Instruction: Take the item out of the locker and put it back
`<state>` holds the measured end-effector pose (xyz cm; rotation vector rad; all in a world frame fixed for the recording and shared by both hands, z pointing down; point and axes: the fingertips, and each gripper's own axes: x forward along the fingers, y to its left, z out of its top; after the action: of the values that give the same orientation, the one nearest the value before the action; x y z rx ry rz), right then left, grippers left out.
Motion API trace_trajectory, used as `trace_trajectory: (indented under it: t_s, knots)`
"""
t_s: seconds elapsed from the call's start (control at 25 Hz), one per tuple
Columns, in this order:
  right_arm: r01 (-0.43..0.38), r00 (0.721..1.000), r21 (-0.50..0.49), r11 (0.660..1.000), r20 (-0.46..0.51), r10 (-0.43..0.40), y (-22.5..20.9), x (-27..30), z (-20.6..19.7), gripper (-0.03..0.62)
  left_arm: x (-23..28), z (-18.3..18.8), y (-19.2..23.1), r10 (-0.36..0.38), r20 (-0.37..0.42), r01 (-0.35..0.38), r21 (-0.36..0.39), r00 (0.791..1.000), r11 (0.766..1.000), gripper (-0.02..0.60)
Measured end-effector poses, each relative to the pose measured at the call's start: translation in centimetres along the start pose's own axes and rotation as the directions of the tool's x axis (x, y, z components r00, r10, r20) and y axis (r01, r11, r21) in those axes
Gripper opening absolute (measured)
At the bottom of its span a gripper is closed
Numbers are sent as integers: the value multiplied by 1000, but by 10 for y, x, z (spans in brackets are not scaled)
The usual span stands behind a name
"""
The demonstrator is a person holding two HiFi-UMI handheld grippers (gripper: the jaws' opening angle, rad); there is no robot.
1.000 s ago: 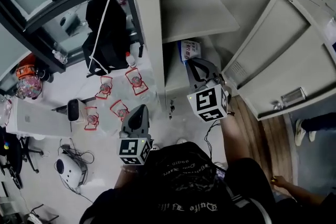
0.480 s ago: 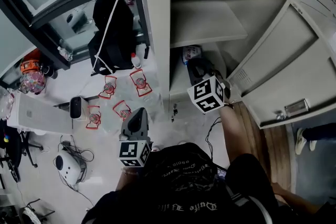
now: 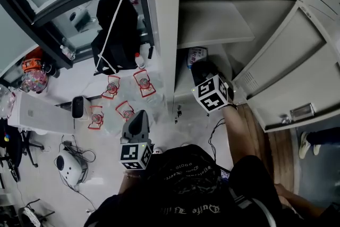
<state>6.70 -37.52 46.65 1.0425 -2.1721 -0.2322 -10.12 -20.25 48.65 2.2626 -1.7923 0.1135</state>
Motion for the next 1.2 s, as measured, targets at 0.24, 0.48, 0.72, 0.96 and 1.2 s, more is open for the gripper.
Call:
trace_trajectory:
  t_s: [0.24, 0.48, 0.72, 0.96, 1.2]
  knots:
    - [-5, 1000, 15, 1000, -17, 5, 2, 2, -2, 15, -6, -4, 8, 19, -8, -19, -8, 1000, 1000, 8]
    - [18, 1000, 54, 998, 1, -18, -2, -5, -1, 58, -9, -7, 7, 9, -17, -9, -16, 1000, 1000, 8]
    - [43, 997, 119, 992, 62, -50, -9, -25, 13, 93, -7, -6, 6, -25, -26, 25, 1, 999, 1000, 8]
    - [104, 985, 196, 975, 118, -128, -14, -60, 23, 103, -4, -1, -3, -90, -20, 90, 24, 996, 996, 8]
    - [171, 964, 287, 943, 151, -221, -17, -100, 19, 103, 2, 0, -14, -160, -24, 160, 33, 987, 987, 8]
